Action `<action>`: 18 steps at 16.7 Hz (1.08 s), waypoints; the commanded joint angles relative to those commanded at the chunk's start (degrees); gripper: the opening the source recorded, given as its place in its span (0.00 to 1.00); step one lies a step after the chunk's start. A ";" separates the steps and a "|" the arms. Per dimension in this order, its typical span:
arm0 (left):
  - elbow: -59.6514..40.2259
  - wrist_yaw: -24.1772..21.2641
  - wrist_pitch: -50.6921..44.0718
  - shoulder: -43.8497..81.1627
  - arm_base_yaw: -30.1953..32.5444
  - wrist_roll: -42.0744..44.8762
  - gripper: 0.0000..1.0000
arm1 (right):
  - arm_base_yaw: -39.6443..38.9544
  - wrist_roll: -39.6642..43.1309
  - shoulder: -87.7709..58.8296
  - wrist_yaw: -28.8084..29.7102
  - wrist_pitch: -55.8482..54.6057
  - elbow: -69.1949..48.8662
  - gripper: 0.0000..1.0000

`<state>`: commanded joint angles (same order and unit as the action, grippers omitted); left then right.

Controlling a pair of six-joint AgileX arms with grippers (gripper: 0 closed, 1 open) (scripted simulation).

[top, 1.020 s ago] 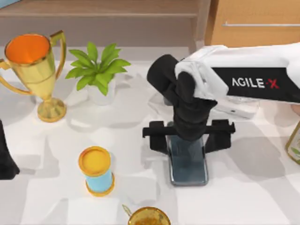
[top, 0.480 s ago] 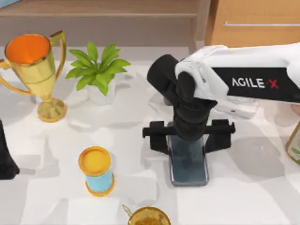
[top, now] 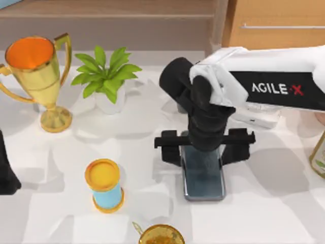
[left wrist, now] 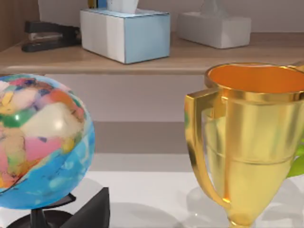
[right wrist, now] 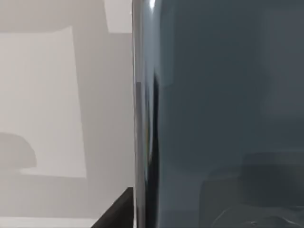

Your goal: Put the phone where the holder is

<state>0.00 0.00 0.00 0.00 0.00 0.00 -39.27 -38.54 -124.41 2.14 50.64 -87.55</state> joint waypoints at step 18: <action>0.00 0.00 0.00 0.00 0.00 0.00 1.00 | 15.72 24.50 14.78 -10.07 0.90 -16.07 0.00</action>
<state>0.00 0.00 0.00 0.00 0.00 0.00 -23.55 -14.04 -109.63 -7.93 51.54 -103.62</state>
